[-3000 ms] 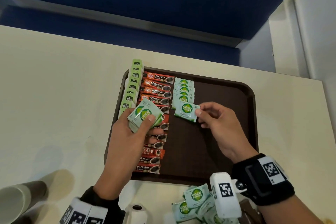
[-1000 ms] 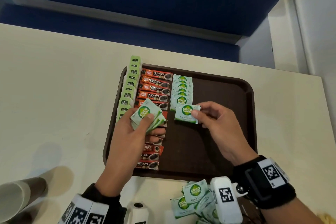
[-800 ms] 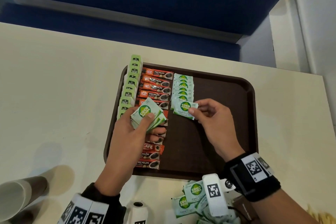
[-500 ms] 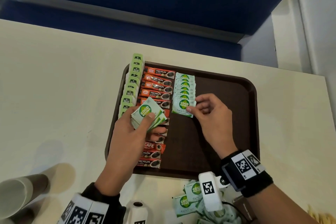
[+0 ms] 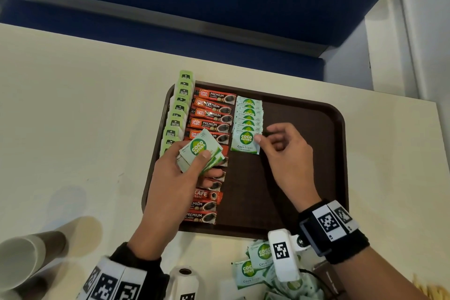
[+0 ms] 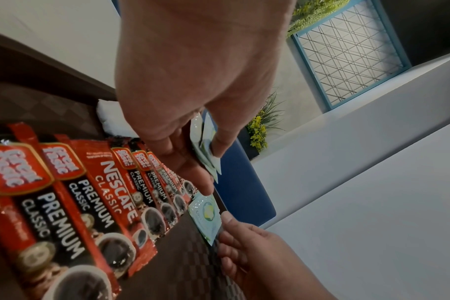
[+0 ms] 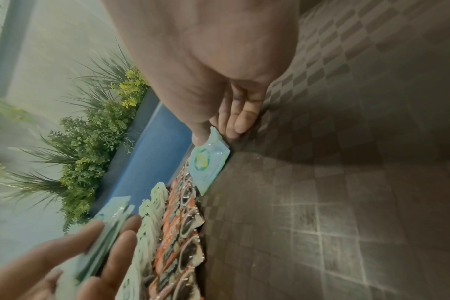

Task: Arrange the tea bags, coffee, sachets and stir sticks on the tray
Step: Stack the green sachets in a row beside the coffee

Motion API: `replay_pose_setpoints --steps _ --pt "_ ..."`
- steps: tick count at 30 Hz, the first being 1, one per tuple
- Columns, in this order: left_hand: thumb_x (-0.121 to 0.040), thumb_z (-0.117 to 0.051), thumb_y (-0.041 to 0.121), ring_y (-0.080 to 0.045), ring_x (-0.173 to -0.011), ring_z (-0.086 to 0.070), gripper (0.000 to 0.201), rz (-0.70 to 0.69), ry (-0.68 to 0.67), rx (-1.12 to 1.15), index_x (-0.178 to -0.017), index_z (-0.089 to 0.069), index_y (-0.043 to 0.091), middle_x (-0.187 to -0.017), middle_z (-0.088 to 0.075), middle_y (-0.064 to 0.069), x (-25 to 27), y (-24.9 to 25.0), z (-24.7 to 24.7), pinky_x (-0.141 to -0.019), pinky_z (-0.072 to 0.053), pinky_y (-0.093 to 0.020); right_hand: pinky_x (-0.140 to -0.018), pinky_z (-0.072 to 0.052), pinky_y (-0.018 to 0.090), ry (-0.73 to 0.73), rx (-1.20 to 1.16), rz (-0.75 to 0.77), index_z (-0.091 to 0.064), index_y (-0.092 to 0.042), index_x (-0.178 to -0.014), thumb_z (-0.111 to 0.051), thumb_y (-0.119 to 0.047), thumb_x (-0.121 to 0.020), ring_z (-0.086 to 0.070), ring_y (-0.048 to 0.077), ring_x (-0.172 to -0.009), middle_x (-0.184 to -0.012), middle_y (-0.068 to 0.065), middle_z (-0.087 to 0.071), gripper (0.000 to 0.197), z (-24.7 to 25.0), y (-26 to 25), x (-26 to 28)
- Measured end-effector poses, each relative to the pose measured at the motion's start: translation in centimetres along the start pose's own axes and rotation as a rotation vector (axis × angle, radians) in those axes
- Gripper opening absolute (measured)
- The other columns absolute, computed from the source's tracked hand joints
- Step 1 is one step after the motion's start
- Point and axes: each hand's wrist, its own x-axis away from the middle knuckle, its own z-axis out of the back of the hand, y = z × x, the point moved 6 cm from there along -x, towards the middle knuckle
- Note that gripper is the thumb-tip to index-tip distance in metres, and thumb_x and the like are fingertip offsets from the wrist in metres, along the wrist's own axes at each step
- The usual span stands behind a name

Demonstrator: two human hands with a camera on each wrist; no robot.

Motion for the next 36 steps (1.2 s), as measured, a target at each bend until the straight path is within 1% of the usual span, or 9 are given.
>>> replay_pose_setpoints --steps 3,7,9,13,16,18,21,25,36 --pt "-0.096 -0.080 0.020 -0.019 -0.083 -0.084 0.026 -0.020 -0.031 -0.024 -0.120 -0.069 0.022 -0.098 -0.085 0.003 0.1 0.0 -0.4 -0.076 -0.069 -0.033 -0.069 -0.052 0.015 -0.002 -0.073 0.041 -0.071 -0.021 -0.109 -0.081 -0.033 -0.094 -0.066 0.003 -0.080 -0.091 -0.008 -0.072 0.022 0.6 -1.8 1.0" --pt "-0.087 -0.088 0.014 -0.021 -0.080 -0.084 0.036 -0.031 -0.077 -0.069 -0.118 -0.070 0.019 -0.099 -0.084 0.001 0.4 0.0 -1.2 -0.071 -0.068 -0.030 -0.076 -0.059 0.024 -0.365 -0.199 0.028 -0.077 -0.028 -0.109 -0.080 -0.033 -0.095 -0.071 0.014 -0.092 -0.097 -0.004 -0.076 0.015 -1.1 -4.3 2.9" --pt "-0.086 -0.090 0.014 -0.023 -0.081 -0.084 0.039 -0.039 -0.091 -0.066 -0.119 -0.070 0.018 -0.100 -0.084 -0.001 0.5 0.1 -1.5 -0.071 -0.069 -0.032 -0.075 -0.059 0.026 -0.470 -0.220 0.014 -0.080 -0.029 -0.108 -0.080 -0.030 -0.095 -0.072 0.016 -0.092 -0.097 -0.003 -0.077 0.013 -1.7 -4.6 3.5" --pt "-0.091 -0.085 0.018 -0.026 -0.082 -0.084 0.032 -0.045 -0.082 -0.029 -0.120 -0.070 0.017 -0.102 -0.084 -0.003 0.7 0.2 -1.5 -0.073 -0.069 -0.035 -0.069 -0.058 0.024 -0.418 -0.299 -0.033 -0.081 -0.023 -0.109 -0.082 -0.024 -0.093 -0.072 0.019 -0.088 -0.098 0.002 -0.079 0.015 -1.0 -3.9 3.5" --pt "-0.093 -0.083 0.018 -0.026 -0.078 -0.083 0.029 -0.055 -0.043 -0.031 -0.118 -0.070 0.020 -0.101 -0.084 -0.002 0.5 0.0 -1.0 -0.072 -0.069 -0.033 -0.075 -0.060 0.027 -0.475 -0.367 -0.086 -0.080 -0.021 -0.116 -0.081 -0.019 -0.094 -0.075 0.018 -0.093 -0.105 0.004 -0.079 0.023 -0.9 -3.0 4.0" --pt "-0.092 -0.084 0.019 -0.024 -0.076 -0.083 0.029 -0.061 -0.019 -0.037 -0.117 -0.069 0.022 -0.100 -0.084 0.000 0.5 -0.1 -0.8 -0.069 -0.068 -0.029 -0.080 -0.063 0.031 -0.500 -0.387 -0.122 -0.078 -0.020 -0.118 -0.081 -0.014 -0.094 -0.077 0.025 -0.098 -0.105 0.006 -0.080 0.026 -1.0 -2.2 4.3" --pt "-0.099 -0.077 0.019 -0.023 -0.078 -0.083 0.021 -0.064 0.021 -0.005 -0.118 -0.068 0.021 -0.096 -0.085 0.000 0.4 -0.4 -0.5 -0.069 -0.067 -0.028 -0.076 -0.062 0.028 -0.402 -0.382 -0.133 -0.074 -0.017 -0.116 -0.082 -0.010 -0.093 -0.076 0.024 -0.092 -0.099 0.008 -0.081 0.025 -0.5 -1.1 3.9" --pt "-0.104 -0.070 0.020 -0.026 -0.083 -0.083 0.018 -0.049 0.043 0.022 -0.121 -0.065 0.021 -0.092 -0.085 -0.005 0.4 -0.8 -0.1 -0.083 -0.066 -0.042 -0.070 -0.060 0.023 -0.200 -0.332 -0.158 -0.070 -0.014 -0.113 -0.083 -0.008 -0.091 -0.077 0.016 -0.085 -0.093 0.006 -0.081 0.026 0.4 0.9 2.6" --pt "-0.103 -0.072 0.021 -0.024 -0.083 -0.084 0.018 -0.048 0.017 0.004 -0.120 -0.066 0.022 -0.092 -0.085 -0.004 0.5 -0.7 -0.1 -0.083 -0.067 -0.041 -0.070 -0.066 0.035 -0.102 -0.131 -0.107 -0.067 -0.021 -0.112 -0.088 -0.017 -0.088 -0.077 0.014 -0.070 -0.085 -0.001 -0.080 0.032 0.1 2.1 1.4"
